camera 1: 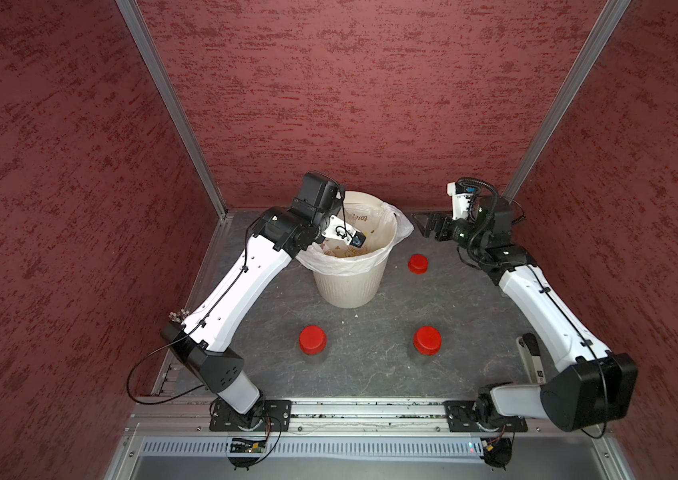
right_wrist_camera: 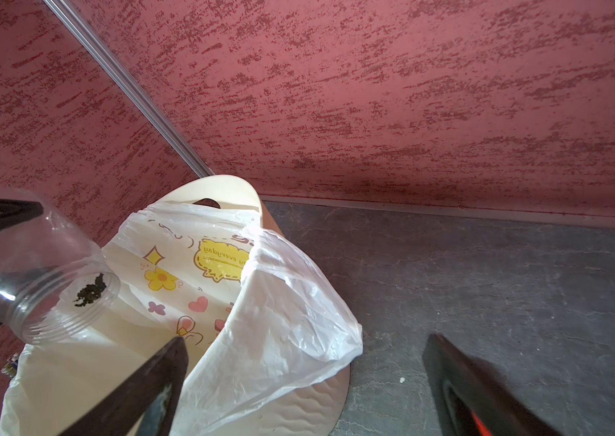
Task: Empty moldy tea leaves from jars
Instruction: Pour the moldy tea leaves from the jar into the trash bin.
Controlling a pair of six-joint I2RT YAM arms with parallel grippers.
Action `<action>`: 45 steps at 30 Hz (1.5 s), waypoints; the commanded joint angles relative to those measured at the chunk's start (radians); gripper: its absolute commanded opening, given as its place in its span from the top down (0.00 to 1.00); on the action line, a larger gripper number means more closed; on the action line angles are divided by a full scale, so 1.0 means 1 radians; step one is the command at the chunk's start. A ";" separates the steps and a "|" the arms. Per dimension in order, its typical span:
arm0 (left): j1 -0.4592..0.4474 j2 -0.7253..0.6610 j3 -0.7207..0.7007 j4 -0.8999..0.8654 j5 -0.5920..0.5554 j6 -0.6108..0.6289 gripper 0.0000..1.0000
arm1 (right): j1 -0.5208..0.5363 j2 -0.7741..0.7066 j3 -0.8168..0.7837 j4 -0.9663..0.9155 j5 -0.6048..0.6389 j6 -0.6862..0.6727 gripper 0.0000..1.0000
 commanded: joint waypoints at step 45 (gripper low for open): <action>-0.040 -0.003 0.070 0.011 -0.004 0.032 0.31 | -0.008 0.004 0.076 0.019 -0.033 0.006 0.01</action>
